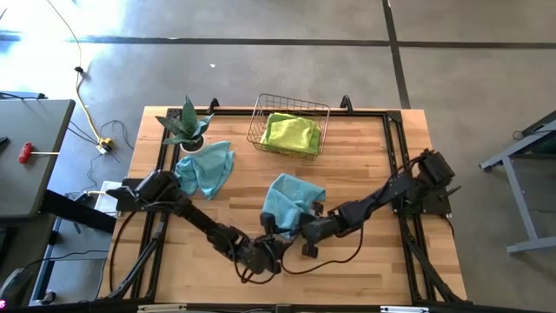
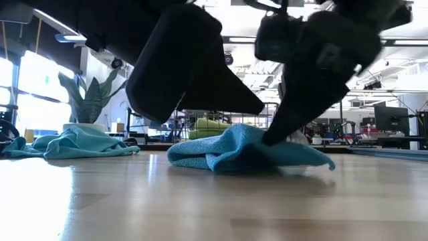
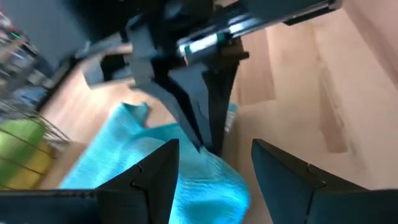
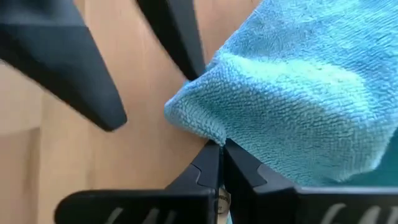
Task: Fold microfiber towels
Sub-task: Fold the bottom blue microfiber towel
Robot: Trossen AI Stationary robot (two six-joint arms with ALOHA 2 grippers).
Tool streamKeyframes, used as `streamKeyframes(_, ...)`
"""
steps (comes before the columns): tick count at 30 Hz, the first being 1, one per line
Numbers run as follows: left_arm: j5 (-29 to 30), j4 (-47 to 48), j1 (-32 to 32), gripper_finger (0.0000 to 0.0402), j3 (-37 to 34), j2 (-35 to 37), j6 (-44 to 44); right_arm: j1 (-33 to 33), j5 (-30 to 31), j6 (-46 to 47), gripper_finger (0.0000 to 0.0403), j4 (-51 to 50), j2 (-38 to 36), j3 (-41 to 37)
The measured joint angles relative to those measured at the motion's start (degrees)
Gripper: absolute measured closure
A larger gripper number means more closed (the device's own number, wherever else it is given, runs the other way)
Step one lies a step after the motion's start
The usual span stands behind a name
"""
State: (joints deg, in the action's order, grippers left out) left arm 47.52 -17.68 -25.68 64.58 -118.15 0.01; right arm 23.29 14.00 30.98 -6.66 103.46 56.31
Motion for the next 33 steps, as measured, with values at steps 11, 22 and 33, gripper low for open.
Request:
streamKeyframes(11, 6.58, -1.66, -1.35, 0.0209, 0.00, -0.30, 8.60, -6.41, -12.00, 0.72, 0.0402, -0.08, -0.02, 4.94)
streamKeyframes(22, 21.58, -0.10, -1.43, 0.0209, 0.00, -1.88, 3.43, -8.25, -17.85, -0.09, 0.0403, -4.02, -0.20, 10.02)
streamKeyframes(33, 24.29, 4.90, -0.65, 0.0209, 0.00, -1.90, -6.43, -9.05, -17.22, -4.27, 0.0403, -14.26, -4.24, 18.05)
